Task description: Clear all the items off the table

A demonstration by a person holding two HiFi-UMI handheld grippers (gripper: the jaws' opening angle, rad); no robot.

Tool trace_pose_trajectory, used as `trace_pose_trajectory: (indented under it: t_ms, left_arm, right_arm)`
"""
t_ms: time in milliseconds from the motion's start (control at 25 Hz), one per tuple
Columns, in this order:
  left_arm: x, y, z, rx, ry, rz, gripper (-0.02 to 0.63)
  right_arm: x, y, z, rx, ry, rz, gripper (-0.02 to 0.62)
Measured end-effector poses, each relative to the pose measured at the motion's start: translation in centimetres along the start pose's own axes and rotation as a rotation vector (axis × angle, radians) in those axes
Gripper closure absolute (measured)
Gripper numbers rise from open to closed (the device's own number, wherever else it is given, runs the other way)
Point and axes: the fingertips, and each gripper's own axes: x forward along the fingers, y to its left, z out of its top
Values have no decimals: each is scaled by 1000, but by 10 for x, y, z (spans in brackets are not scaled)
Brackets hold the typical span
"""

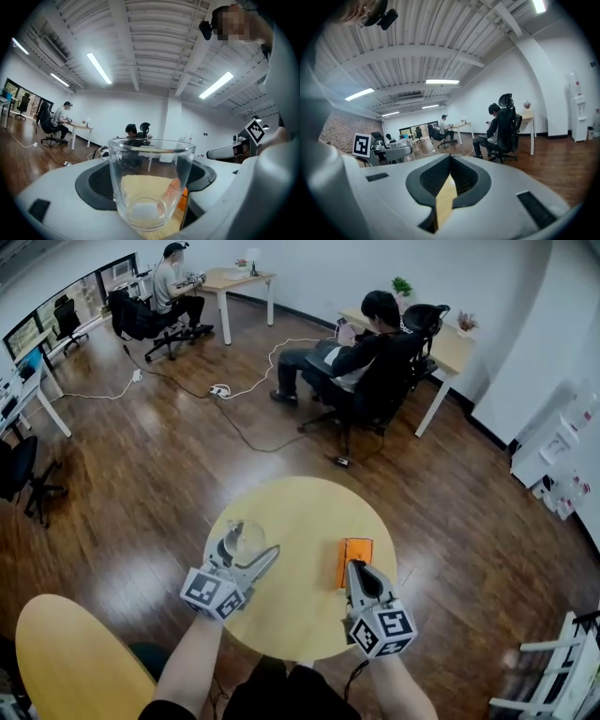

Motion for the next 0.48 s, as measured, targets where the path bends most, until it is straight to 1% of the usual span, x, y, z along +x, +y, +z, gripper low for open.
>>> trace_pose_trajectory:
  t_ms: [160,360,480]
  left_arm:
    - [6,1,-43,-13,58,22,201]
    - [6,15,-99,-32,111,81,201]
    - [10,23,-124,-3,130,110,201]
  right_arm:
    - [-9,2,-32,14,78,13,591]
    - [-18,-6,-83,33,183,7,591]
    - [-14,-8,-98,31,207,8,591]
